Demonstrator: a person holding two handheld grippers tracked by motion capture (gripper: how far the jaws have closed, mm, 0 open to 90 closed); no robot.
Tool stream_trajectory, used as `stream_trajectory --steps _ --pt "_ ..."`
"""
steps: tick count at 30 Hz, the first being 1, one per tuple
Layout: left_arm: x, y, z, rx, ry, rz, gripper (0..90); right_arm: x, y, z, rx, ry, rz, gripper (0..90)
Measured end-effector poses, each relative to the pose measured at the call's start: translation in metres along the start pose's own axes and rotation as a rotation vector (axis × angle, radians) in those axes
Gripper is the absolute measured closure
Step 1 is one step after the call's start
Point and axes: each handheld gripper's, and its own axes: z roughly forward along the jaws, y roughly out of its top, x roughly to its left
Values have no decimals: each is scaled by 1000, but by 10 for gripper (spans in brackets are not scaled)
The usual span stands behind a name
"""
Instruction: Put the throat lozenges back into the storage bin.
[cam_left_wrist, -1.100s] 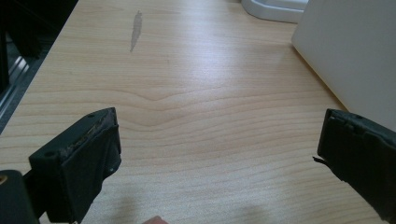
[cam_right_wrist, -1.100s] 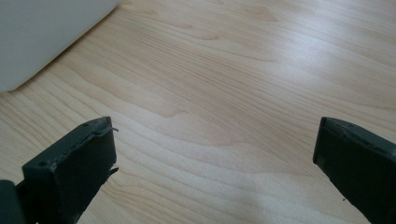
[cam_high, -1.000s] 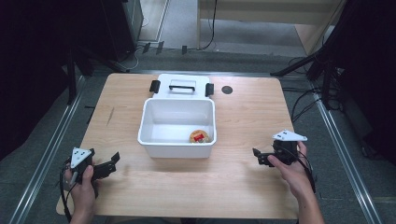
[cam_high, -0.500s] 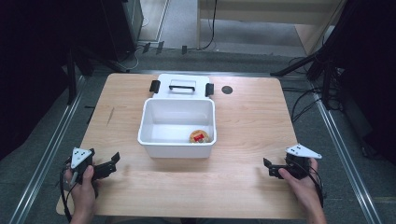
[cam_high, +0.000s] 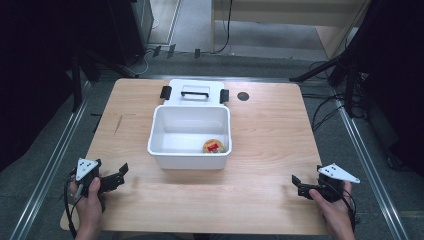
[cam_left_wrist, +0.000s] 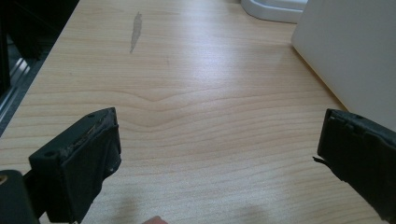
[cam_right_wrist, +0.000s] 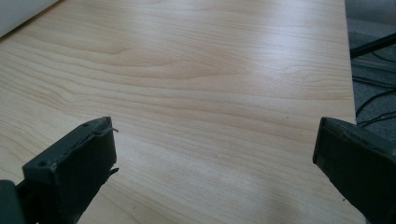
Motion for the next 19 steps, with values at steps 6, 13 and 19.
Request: stream_trajectory --steps 6,13,19 --pt "0 0 0 0 0 0 0 -3 -10 -7 -45 -33 25 0" --pt "0 0 0 4 0 6 0 -4 -17 -12 -109 -51 59 0" --pt "0 0 0 6 2 6 0 -4 -17 -12 -127 -68 70 0"
